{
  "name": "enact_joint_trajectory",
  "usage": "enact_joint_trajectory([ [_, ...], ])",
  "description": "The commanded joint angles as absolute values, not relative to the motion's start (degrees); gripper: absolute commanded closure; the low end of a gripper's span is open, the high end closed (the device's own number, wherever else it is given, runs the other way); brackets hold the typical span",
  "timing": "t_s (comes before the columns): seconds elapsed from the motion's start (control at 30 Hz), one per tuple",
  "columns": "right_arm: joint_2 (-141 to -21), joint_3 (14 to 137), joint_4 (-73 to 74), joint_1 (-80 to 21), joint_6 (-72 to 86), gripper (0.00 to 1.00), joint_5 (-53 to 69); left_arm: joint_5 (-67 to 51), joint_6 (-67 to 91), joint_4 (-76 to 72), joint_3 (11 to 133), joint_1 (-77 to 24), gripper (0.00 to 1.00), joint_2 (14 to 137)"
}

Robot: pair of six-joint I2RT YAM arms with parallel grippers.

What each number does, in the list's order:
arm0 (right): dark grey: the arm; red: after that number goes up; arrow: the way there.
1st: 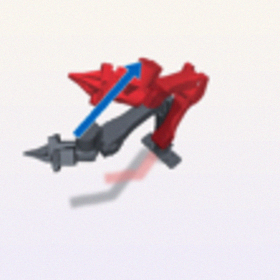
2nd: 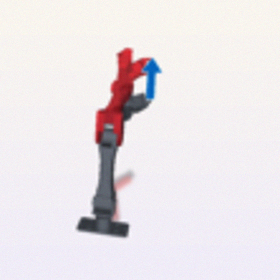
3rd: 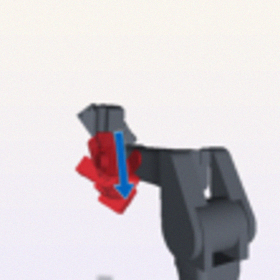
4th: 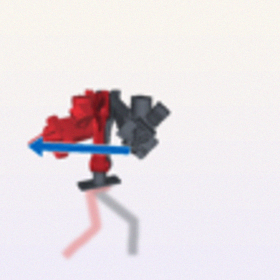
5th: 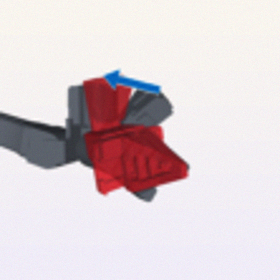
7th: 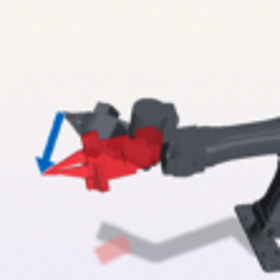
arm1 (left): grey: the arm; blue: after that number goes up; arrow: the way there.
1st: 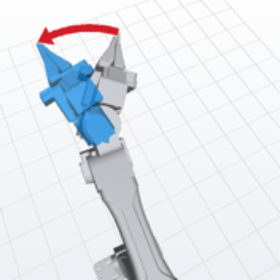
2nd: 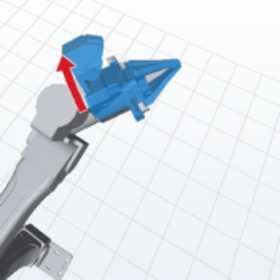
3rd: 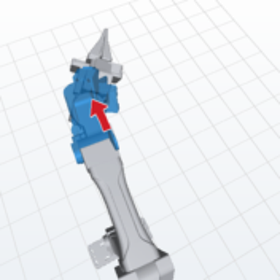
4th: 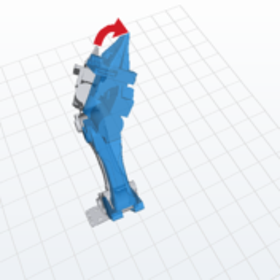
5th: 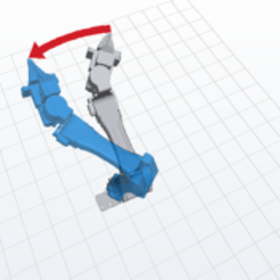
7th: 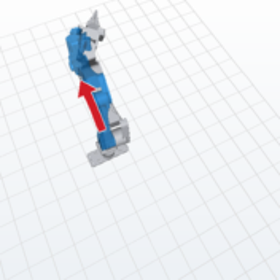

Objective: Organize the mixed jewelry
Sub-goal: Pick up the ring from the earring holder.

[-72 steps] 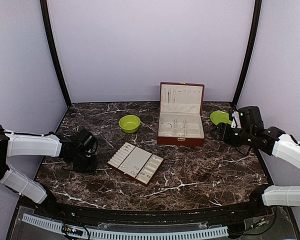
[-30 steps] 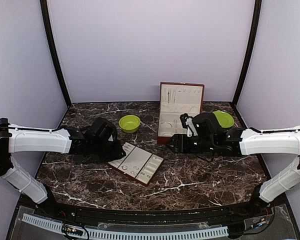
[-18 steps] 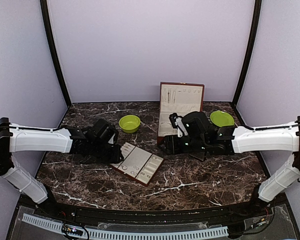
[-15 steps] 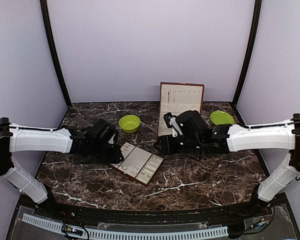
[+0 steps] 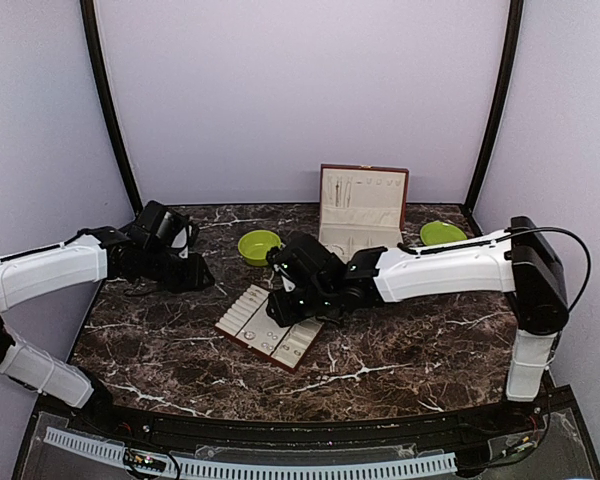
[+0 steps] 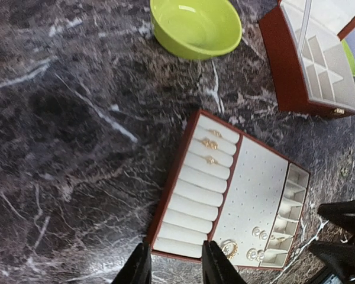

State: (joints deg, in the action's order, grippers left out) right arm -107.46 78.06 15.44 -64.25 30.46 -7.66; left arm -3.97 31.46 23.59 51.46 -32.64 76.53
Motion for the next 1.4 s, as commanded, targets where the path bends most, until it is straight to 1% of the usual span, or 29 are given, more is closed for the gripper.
enact_joint_trajectory([
  [0.0, -112.34, 84.29, 20.09, -66.06, 30.35, 0.6, -9.98, -3.98, 20.91, 28.15, 56.37, -28.22, 0.68, 73.62],
  [0.1, -115.91, 88.19, 23.13, -66.42, 31.1, 0.63, -10.22, 0.24, 16.84, 28.18, 56.78, -27.01, 0.68, 73.65],
  [0.23, -119.36, 92.73, 25.57, -67.46, 30.86, 0.64, -10.71, 4.96, 13.26, 27.18, 55.86, -26.74, 0.68, 74.31],
  [0.5, -125.92, 99.71, 29.37, -68.55, 31.93, 0.7, -11.4, 5.8, 13.25, 21.96, 50.4, -26.67, 0.68, 75.07],
  [0.8, -128.87, 102.52, 30.13, -68.55, 32.52, 0.78, -10.87, 6.76, 12.26, 22.09, 51.5, -26.71, 0.68, 75.46],
  [1.37, -131.14, 104.16, 30.92, -69.39, 32.68, 0.81, -10.93, 7.18, 11.96, 22.57, 51.77, -26.67, 0.68, 75.85],
])
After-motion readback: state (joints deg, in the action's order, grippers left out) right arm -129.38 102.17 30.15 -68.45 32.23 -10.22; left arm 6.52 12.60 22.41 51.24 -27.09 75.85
